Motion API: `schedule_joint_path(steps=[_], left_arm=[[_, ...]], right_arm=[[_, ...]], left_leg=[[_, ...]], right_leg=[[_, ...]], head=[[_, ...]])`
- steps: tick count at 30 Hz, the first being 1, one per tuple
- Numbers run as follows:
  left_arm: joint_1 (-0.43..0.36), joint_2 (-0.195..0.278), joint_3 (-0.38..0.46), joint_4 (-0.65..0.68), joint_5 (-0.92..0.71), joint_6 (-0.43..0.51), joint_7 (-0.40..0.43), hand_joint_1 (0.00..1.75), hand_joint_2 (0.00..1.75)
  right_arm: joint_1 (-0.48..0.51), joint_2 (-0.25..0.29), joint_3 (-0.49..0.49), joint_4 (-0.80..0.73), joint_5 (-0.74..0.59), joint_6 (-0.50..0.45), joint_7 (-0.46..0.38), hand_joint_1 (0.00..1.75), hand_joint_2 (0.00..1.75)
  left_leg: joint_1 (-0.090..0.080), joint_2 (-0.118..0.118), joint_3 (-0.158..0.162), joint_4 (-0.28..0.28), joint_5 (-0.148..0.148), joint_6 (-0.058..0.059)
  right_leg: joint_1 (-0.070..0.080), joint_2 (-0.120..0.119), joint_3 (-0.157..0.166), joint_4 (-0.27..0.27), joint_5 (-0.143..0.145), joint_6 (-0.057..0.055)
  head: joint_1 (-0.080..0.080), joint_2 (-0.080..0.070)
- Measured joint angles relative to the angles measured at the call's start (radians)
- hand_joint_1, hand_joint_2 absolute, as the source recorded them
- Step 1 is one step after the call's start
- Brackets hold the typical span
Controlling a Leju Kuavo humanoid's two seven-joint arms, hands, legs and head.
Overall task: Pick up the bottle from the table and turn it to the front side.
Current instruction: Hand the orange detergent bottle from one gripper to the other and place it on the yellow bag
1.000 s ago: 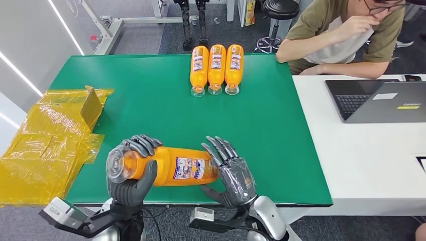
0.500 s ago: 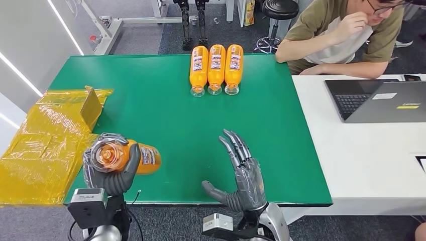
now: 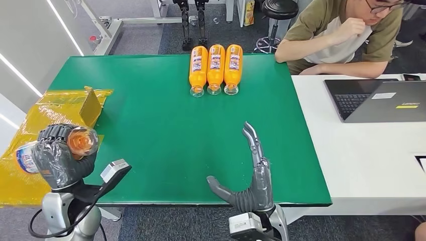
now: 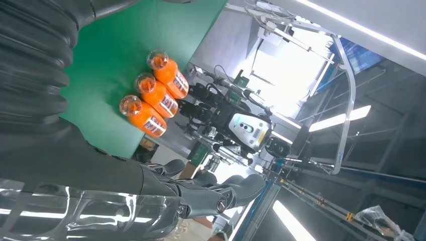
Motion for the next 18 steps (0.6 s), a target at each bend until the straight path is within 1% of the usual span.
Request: schedule_joint_path(steps=[3, 7, 9, 11, 13, 15, 18], left_arm=[[-0.014, 0.026, 0.016, 0.031, -0.01, 0.004, 0.002, 1.75, 1.75], [-0.024, 0.044, 0.02, 0.058, -0.029, 0.001, 0.01, 1.75, 1.75], [-0.033, 0.056, 0.021, 0.077, -0.075, -0.012, 0.037, 1.75, 1.75], [-0.053, 0.08, 0.021, 0.114, -0.131, -0.026, 0.068, 1.75, 1.75], [-0.09, 0.111, 0.014, 0.18, -0.16, -0.031, 0.088, 1.75, 1.75], [-0.147, 0.15, -0.013, 0.277, -0.168, -0.043, 0.105, 1.75, 1.75], [-0.249, 0.214, -0.103, 0.444, -0.171, -0.081, 0.117, 1.75, 1.75]], right_arm=[[0.003, 0.001, -0.003, -0.002, -0.008, 0.0, -0.005, 0.0, 1.75], [0.004, 0.005, -0.004, -0.002, -0.009, -0.001, -0.006, 0.0, 1.75], [0.004, 0.006, -0.004, -0.002, -0.019, -0.002, -0.01, 0.0, 1.75], [0.005, 0.008, -0.005, -0.002, -0.042, -0.004, -0.019, 0.0, 1.75], [0.007, 0.008, -0.006, -0.002, -0.067, -0.006, -0.032, 0.0, 1.75], [0.008, 0.008, -0.007, 0.0, -0.087, -0.007, -0.045, 0.0, 1.75], [0.006, 0.008, -0.007, 0.007, -0.113, 0.001, -0.055, 0.0, 1.75]], left_leg=[[0.0, 0.0, 0.0, 0.0, 0.0, 0.0], [-0.001, 0.0, 0.0, 0.0, 0.0, 0.0], [-0.001, 0.0, -0.001, 0.0, 0.0, 0.0], [-0.001, 0.0, 0.0, 0.0, 0.0, 0.0], [0.0, 0.0, 0.0, 0.0, 0.0, 0.0], [0.0, 0.0, 0.0, 0.0, 0.001, -0.001], [0.0, 0.0, 0.0, 0.0, 0.002, -0.003]], right_leg=[[0.0, 0.0, 0.0, 0.0, 0.0, 0.0], [0.0, 0.0, 0.0, -0.001, 0.0, 0.0], [0.0, 0.0, 0.0, -0.001, 0.0, 0.0], [0.0, 0.0, 0.0, -0.001, 0.0, 0.0], [0.0, 0.0, 0.0, -0.001, 0.0, 0.0], [0.0, 0.0, -0.001, -0.001, 0.0, 0.0], [0.0, 0.0, -0.001, 0.0, 0.001, -0.002]], head=[[0.0, 0.0], [0.0, 0.0], [0.0, 0.0], [0.0, 0.0], [0.0, 0.0], [0.0, 0.0], [0.0, 0.0]])
